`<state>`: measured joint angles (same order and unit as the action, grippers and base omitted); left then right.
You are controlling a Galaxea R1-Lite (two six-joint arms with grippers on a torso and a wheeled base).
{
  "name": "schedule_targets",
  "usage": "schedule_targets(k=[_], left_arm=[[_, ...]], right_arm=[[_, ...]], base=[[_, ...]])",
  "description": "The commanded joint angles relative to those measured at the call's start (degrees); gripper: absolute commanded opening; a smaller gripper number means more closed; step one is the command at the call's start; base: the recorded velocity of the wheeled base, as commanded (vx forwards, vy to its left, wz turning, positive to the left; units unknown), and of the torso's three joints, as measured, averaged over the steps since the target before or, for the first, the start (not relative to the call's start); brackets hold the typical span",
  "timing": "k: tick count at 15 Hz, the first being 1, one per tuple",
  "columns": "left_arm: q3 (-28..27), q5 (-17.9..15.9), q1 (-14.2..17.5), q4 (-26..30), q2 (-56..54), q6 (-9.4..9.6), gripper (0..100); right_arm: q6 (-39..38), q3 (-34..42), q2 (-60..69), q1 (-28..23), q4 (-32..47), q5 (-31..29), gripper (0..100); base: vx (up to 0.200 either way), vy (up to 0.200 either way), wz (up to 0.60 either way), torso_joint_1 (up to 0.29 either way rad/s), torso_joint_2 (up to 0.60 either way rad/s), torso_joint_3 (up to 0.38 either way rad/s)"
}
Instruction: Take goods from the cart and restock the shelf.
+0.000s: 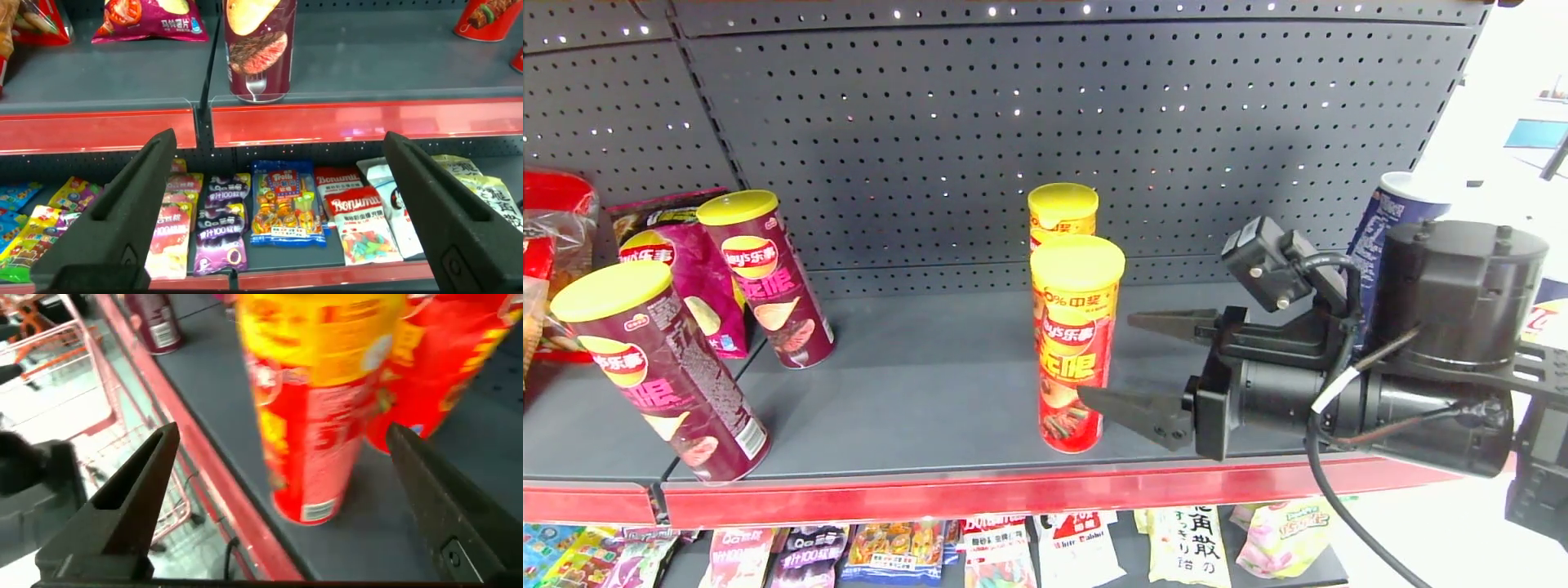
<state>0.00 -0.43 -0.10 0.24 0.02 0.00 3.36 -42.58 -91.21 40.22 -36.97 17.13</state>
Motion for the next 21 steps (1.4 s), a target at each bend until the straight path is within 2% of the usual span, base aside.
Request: schedule_targets(k=[1,10,13,21], left_arm=[[0.0,-0.01,0.01,0.02,-0.02,0.0,100],[0.0,-0.01,0.01,0.02,-0.02,0.0,100],[0.0,-0.01,0.01,0.02,-0.02,0.0,100],[0.0,-0.01,0.01,-0.07,-0.02,0.0,100]], right_arm=[[0.15,-1.01,-1.6,-1.19,-0.03,-0.08,100],[0.06,-6.02,-6.35,-2.34,-0.29,0.27,100],[0.06,-7.6,-6.52,-1.98,-0.29,2.65,100],[0.15,-9.45,-8.99,-0.4,-0.29,2.65,100]], base=[[0.0,0.0,0.0,0.0,0.0,0.0],[0.0,0.0,0.0,0.0,0.0,0.0],[0.0,0.0,0.0,0.0,0.0,0.0],[0.0,0.0,0.0,0.0,0.0,0.0]])
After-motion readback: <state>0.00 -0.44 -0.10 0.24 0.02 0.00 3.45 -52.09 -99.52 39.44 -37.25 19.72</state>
